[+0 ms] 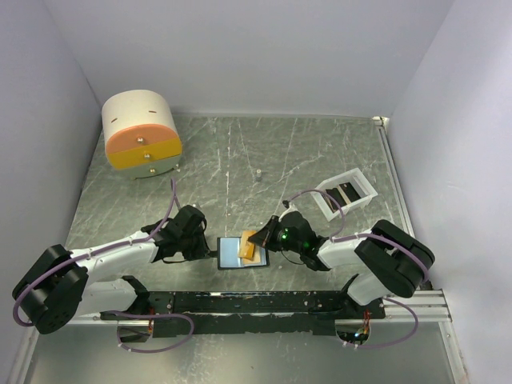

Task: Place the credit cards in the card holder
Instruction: Insert the credit card into the card holder.

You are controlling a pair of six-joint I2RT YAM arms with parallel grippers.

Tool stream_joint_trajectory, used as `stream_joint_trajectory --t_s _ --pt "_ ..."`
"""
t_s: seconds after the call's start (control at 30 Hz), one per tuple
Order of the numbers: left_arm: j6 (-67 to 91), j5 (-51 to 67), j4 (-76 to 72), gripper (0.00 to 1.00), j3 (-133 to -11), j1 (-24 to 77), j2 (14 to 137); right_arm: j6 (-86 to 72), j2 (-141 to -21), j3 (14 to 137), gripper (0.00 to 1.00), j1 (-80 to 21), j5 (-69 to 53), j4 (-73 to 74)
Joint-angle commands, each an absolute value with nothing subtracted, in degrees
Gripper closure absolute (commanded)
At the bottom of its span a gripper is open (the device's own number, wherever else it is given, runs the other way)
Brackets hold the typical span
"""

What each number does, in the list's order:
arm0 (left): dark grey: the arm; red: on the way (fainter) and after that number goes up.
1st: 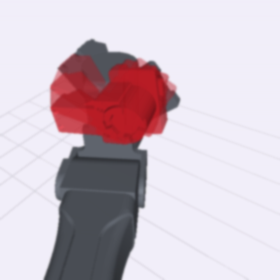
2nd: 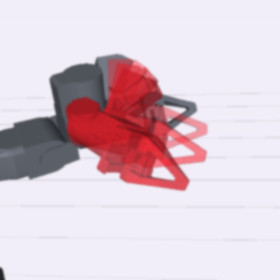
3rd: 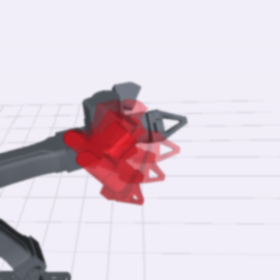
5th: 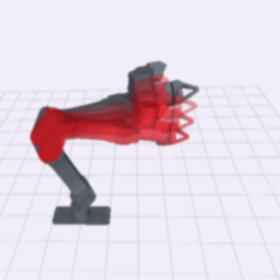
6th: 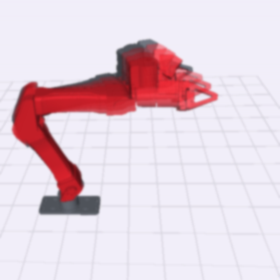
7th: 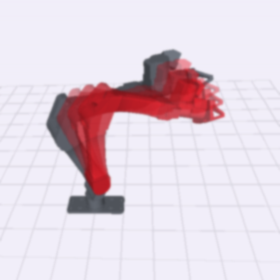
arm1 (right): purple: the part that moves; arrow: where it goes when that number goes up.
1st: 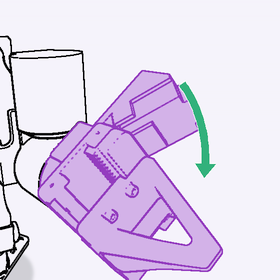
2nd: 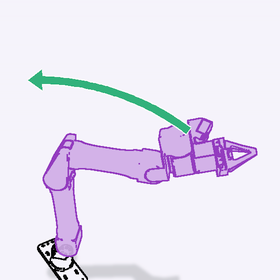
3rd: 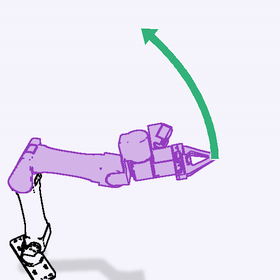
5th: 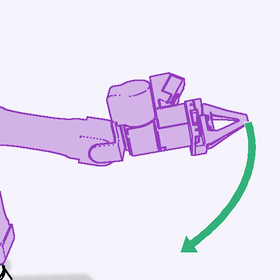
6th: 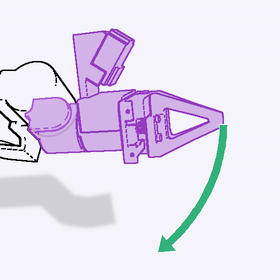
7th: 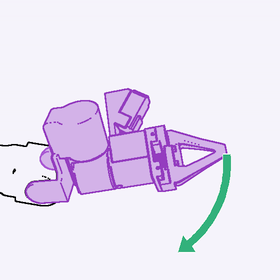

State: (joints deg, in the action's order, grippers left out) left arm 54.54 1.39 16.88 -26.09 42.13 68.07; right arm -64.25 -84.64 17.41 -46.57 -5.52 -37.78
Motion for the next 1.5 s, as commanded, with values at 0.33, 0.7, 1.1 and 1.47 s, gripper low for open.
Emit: stream_joint_trajectory --t_s 0.33,0.7,1.1,1.47 --pt "54.8 2.4 17.8 0.93 -23.9 42.0 69.8 -64.6 -85.6 16.1 1.00 -47.9 -4.9 -40.9" --pt "54.7 1.9 18.5 0.93 -24.6 42.1 70.0 -65.3 -85.5 15.9 1.00 -48.3 -5.9 -40.6" --pt "54.5 1.8 19.0 0.93 -25.0 42.1 70.3 -68.7 -85.3 14.7 1.00 -48.3 -7.7 -42.6" --pt "54.6 2.4 18.4 0.93 -24.8 42.1 70.7 -67.9 -88.4 16.2 1.00 -48.3 -9.3 -42.0"
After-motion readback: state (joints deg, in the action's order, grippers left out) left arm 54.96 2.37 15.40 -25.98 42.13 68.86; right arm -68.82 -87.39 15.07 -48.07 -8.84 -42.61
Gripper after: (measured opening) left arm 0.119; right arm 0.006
